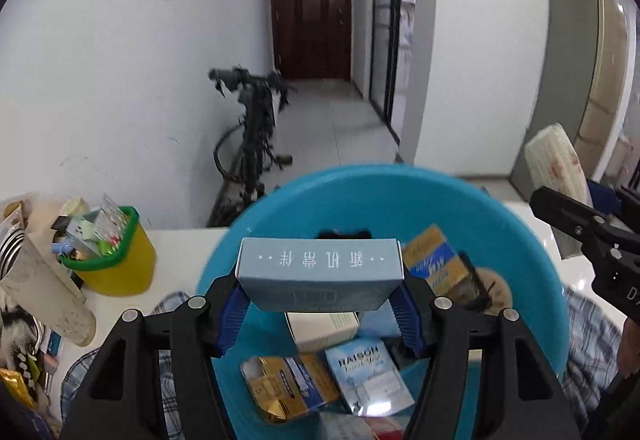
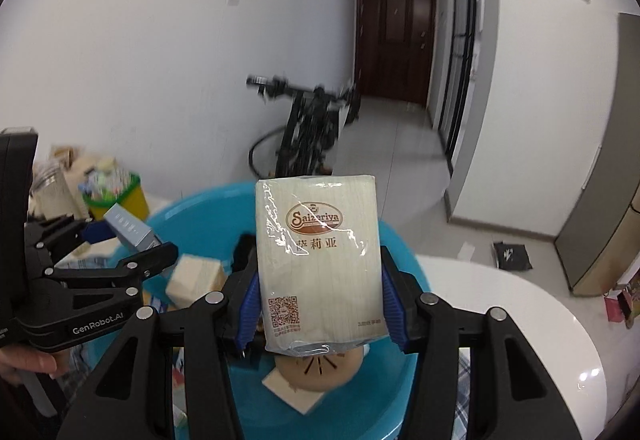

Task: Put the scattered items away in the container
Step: 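Lower the grey-blue box into the basin with the left tool while the right tool lowers the tissue pack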

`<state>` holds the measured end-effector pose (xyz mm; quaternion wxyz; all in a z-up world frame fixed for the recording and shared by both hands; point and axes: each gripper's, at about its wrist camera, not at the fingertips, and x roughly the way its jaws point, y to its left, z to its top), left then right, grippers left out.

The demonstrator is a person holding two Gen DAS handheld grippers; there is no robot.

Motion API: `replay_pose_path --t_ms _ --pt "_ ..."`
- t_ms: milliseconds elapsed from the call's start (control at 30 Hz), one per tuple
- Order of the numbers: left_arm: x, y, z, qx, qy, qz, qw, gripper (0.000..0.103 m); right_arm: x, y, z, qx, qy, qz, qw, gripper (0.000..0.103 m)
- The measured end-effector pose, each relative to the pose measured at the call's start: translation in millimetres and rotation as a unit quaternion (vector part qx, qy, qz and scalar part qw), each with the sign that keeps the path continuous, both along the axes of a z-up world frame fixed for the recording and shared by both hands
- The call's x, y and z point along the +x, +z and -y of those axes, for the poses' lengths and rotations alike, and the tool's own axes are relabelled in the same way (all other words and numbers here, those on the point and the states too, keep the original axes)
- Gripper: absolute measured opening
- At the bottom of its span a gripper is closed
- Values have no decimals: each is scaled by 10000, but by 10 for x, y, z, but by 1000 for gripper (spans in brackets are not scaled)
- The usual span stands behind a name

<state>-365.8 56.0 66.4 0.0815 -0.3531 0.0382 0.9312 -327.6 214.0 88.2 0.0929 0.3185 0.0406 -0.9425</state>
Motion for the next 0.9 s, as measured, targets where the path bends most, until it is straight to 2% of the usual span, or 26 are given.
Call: replay_pose_path --t_ms 167,300,467,533,600,900 --pt "-126 -218 -49 -9 -35 550 9985 66 -66 -145 2 36 112 342 9993 50" --pt "-163 -342 -70 21 -146 851 9963 66 -76 -140 -39 29 96 370 9993 50" --pt "-138 -450 -225 36 -556 1243 9907 66 -87 -134 -63 18 68 336 9994 50" --pt "-117 -488 -320 72 -764 1337 9880 66 -85 -126 -69 21 51 323 9995 50" --pt "-84 -533 -423 -48 -882 1389 9864 66 -95 -136 -58 27 41 318 9995 50" --pt "-98 -643 -503 -221 -874 1591 9831 66 -93 -136 -79 23 26 332 9994 50"
